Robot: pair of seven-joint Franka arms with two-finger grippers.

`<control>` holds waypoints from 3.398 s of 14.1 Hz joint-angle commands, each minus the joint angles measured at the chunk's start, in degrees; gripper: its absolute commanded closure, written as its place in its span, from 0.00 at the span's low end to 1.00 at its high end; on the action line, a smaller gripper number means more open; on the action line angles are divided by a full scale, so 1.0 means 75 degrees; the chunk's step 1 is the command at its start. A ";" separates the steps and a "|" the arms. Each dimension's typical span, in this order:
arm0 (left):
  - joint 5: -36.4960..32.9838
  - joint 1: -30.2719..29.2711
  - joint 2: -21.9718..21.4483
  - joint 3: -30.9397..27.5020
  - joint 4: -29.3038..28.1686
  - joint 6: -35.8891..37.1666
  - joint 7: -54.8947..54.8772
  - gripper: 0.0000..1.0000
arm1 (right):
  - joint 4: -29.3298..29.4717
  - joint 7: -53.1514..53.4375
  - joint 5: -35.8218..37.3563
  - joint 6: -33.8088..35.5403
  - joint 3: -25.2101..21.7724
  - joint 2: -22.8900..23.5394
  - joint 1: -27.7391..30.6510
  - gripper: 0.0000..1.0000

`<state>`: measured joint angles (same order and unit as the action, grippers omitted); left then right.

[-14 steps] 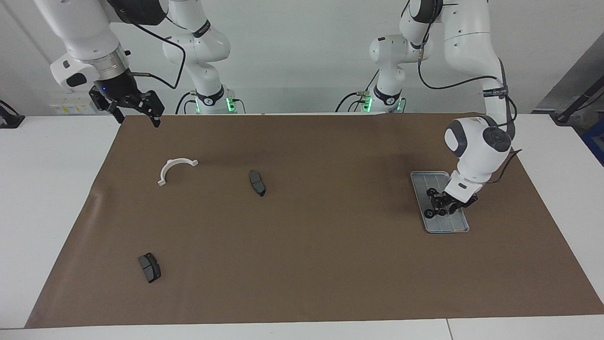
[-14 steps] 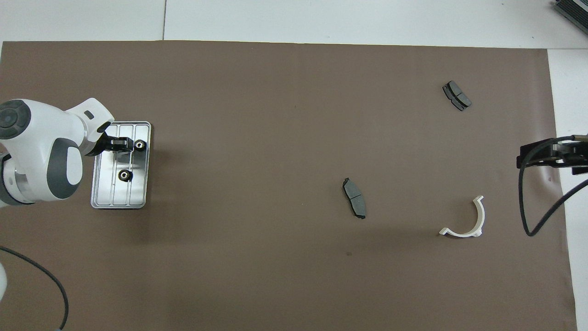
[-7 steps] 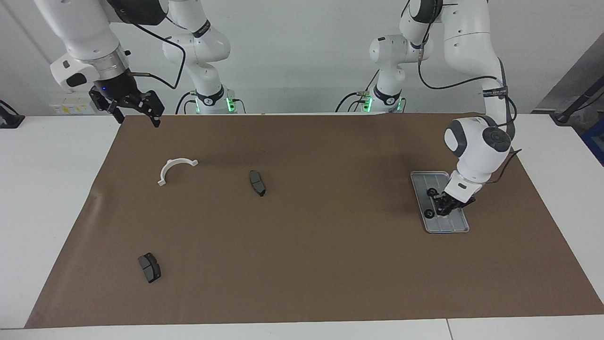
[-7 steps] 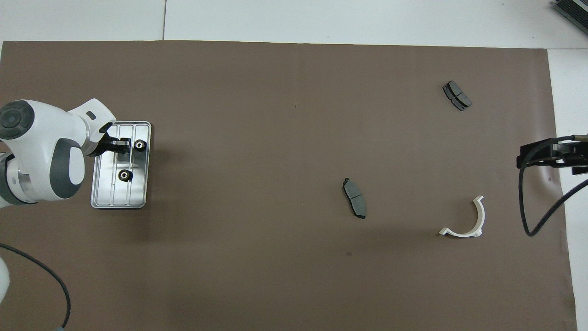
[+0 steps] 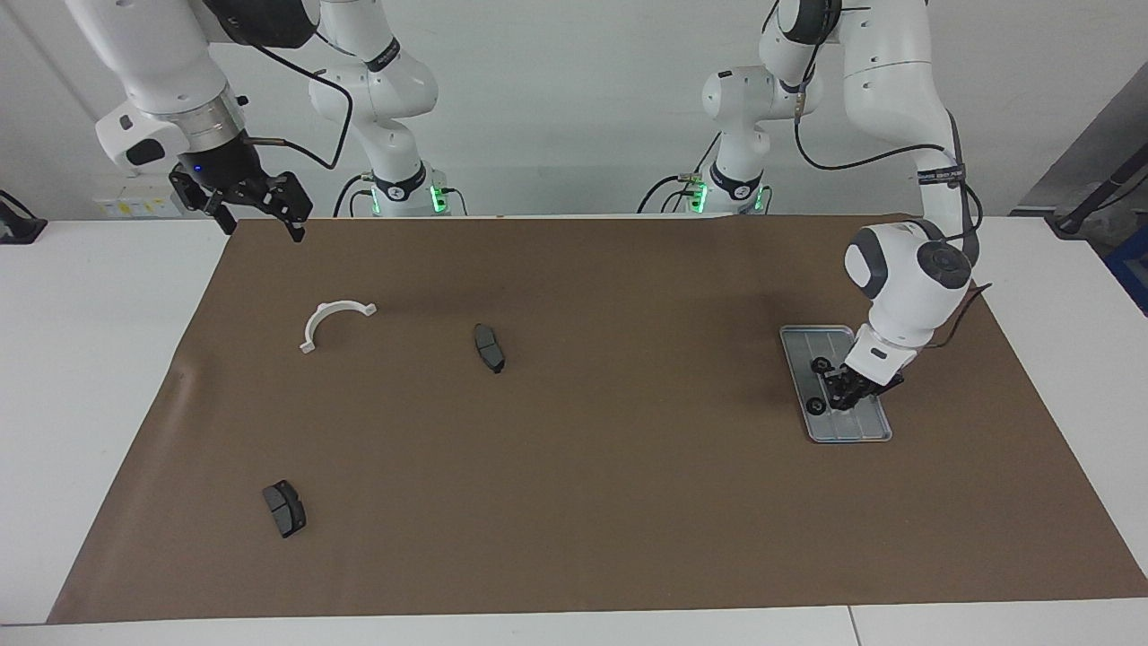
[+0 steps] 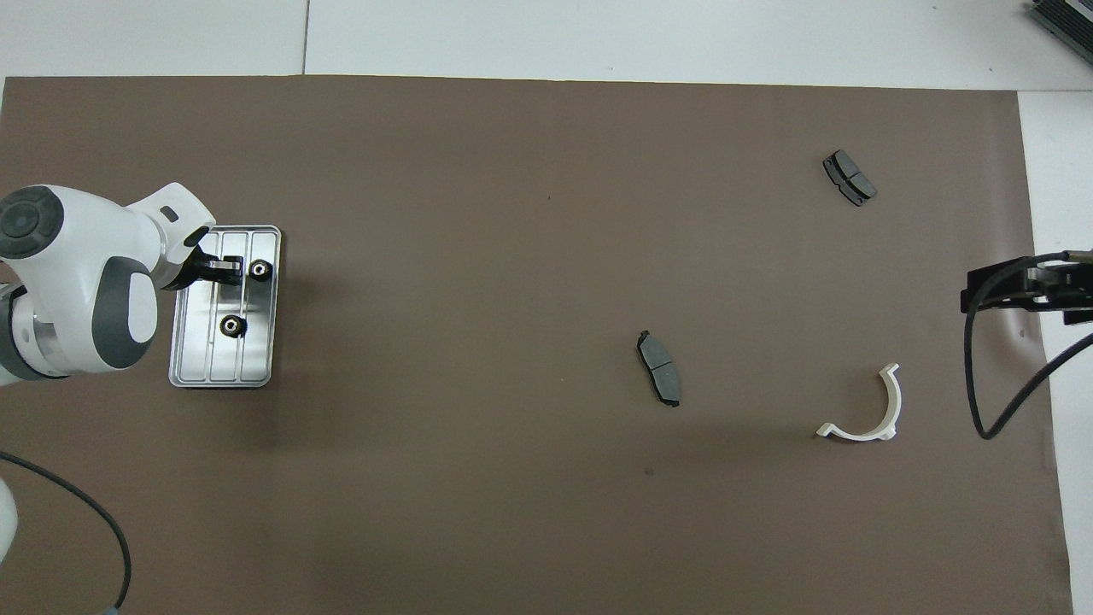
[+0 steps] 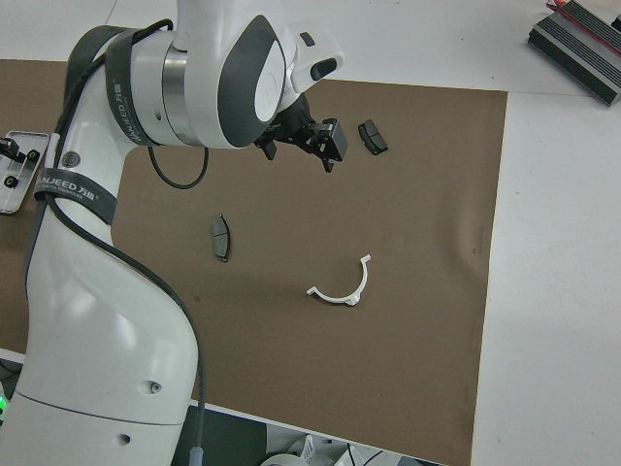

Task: Place bearing gear from tray to pile
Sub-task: 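Grasp the black gear with the left gripper and lift it, then carry the gear with the left gripper and set it mid-table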

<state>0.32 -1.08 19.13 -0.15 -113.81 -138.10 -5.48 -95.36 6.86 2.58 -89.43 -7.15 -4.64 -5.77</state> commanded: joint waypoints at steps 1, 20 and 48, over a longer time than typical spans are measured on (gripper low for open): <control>-0.0019 -0.0032 0.0121 0.0008 0.0641 0.0563 0.0075 1.00 | 0.0000 0.0035 -0.0238 0.0077 0.0004 -0.0003 0.0031 0.00; -0.0019 0.4795 0.0461 0.0043 0.1358 0.0520 0.4645 0.91 | 0.0000 0.0035 -0.0238 0.0089 -0.0008 -0.0003 0.0031 0.00; -0.0031 0.0448 -0.0136 0.0008 0.0210 0.0379 0.4398 0.33 | -0.0949 0.2821 -0.0204 -0.3390 0.2744 0.1530 0.0101 0.00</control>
<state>0.33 2.76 19.92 -0.70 -109.90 -133.23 24.16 -103.39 23.79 1.20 -112.04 10.39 3.18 -5.80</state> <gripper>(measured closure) 0.313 0.000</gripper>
